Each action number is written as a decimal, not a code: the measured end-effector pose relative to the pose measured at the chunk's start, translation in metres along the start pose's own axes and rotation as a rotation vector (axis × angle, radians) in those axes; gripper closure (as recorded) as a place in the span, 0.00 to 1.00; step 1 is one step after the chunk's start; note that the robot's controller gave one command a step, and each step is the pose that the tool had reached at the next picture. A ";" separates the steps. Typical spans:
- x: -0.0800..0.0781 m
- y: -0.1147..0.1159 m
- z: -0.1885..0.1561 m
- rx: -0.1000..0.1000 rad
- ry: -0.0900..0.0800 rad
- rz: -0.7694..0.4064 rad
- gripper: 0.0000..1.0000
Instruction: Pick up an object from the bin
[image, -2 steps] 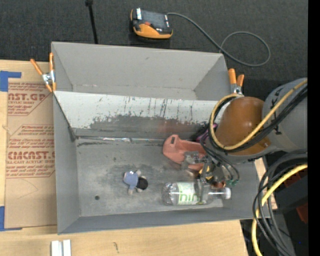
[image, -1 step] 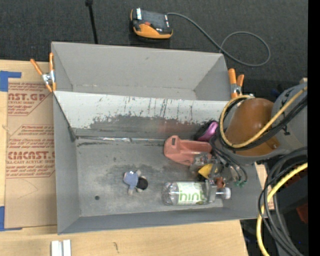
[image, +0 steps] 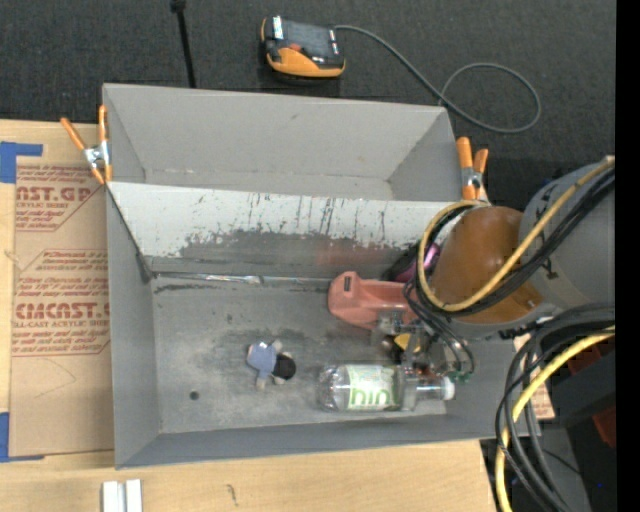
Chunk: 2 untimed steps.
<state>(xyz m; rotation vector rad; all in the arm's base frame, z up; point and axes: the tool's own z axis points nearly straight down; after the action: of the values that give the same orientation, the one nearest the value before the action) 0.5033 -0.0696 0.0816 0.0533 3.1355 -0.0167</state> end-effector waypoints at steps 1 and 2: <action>0.005 -0.025 -0.018 -0.014 0.000 -0.114 0.00; 0.002 -0.064 0.001 -0.011 -0.003 -0.286 0.00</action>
Offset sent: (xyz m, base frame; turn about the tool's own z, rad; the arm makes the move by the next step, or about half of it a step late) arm -0.0054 -0.0743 -0.0116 -0.2991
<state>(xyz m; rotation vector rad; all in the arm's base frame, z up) 0.4994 -0.1334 0.0812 -0.3937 3.1100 -0.0007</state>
